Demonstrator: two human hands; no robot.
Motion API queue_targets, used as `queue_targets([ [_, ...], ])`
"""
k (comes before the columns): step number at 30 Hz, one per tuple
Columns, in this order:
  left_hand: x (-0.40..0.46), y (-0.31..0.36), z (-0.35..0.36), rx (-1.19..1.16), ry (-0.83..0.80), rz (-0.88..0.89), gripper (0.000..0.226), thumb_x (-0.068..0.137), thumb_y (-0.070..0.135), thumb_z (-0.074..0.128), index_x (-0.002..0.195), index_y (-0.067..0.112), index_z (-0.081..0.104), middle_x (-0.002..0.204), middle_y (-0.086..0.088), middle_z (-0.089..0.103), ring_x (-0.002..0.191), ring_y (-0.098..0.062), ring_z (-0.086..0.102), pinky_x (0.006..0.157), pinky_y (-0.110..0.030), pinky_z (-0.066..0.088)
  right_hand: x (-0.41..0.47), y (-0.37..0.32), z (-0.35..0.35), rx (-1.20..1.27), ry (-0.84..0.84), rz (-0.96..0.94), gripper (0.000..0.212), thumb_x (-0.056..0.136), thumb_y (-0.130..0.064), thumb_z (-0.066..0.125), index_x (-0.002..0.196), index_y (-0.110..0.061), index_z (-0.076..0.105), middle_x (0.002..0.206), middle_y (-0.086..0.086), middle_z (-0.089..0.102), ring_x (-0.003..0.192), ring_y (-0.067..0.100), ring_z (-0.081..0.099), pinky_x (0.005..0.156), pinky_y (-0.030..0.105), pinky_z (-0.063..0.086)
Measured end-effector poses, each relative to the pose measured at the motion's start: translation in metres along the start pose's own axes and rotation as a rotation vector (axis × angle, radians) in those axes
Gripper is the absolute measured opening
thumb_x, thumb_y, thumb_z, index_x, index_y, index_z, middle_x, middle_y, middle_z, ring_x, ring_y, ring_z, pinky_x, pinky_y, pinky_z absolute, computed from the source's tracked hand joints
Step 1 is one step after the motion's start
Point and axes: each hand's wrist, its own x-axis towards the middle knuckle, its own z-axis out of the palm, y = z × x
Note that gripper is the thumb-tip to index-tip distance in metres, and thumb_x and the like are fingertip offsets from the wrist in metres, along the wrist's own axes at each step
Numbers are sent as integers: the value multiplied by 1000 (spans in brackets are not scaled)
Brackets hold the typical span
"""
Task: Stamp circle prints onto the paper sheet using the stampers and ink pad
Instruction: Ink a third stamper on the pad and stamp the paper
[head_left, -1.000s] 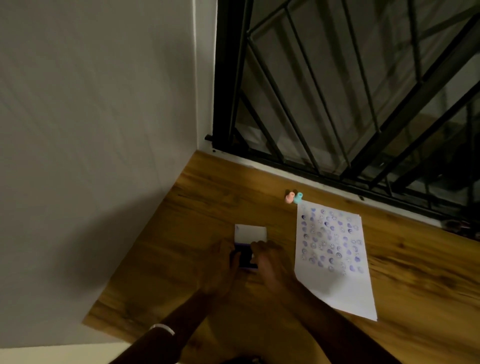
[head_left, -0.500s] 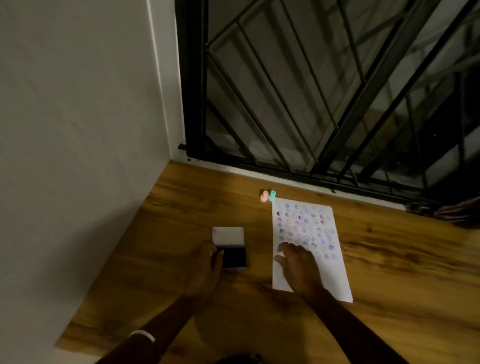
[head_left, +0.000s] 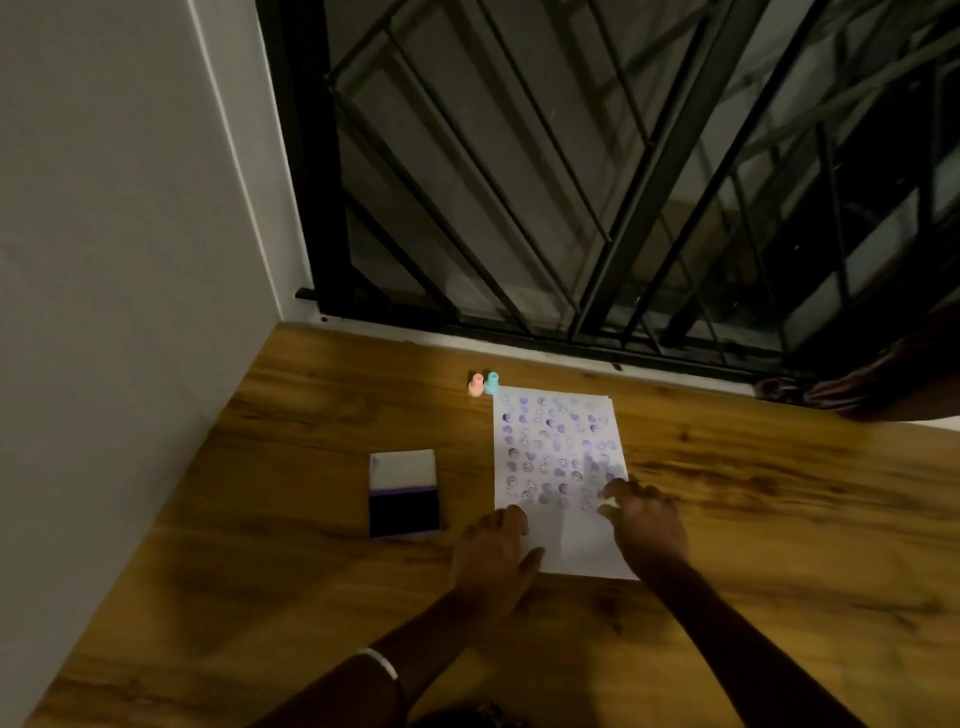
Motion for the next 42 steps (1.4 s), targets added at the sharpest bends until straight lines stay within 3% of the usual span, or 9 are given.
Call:
queue_targets([
  [8, -4, -5, 16, 104, 32, 56, 37, 84, 56, 46, 108, 28, 43, 105, 3, 65, 95, -15, 62, 76, -29, 53, 9, 2, 6, -59, -86, -31, 24, 91, -29, 57, 114, -22, 57, 120, 1, 67, 112, 23, 59, 92, 41, 49],
  [17, -8, -6, 21, 126, 61, 55, 32, 86, 56, 46, 104, 30, 43, 104, 4, 63, 95, -15, 60, 82, -30, 51, 16, -2, 10, -108, -136, -22, 27, 91, -23, 54, 118, -19, 53, 122, 1, 64, 112, 25, 57, 91, 35, 47],
  [28, -6, -8, 25, 150, 78, 72, 32, 88, 56, 47, 105, 29, 44, 105, 4, 64, 95, -14, 61, 82, -30, 52, 23, 5, 23, 31, -168, -59, 29, 84, -6, 57, 113, -8, 56, 114, 13, 66, 101, 29, 62, 84, 40, 55],
  [38, -7, -1, 17, 165, 19, 49, 36, 87, 58, 41, 109, 29, 44, 111, 4, 62, 100, -16, 59, 86, -32, 51, 19, -3, 6, -71, -136, -62, 30, 89, -17, 57, 119, -16, 54, 122, 5, 65, 107, 24, 61, 88, 34, 51],
  [42, -5, 3, 10, 156, -58, 11, 44, 89, 57, 39, 118, 25, 45, 122, 0, 59, 110, -19, 55, 94, -34, 47, 14, -5, -4, -72, -75, -62, 20, 90, -22, 56, 111, -20, 57, 115, 2, 69, 101, 22, 65, 82, 33, 54],
])
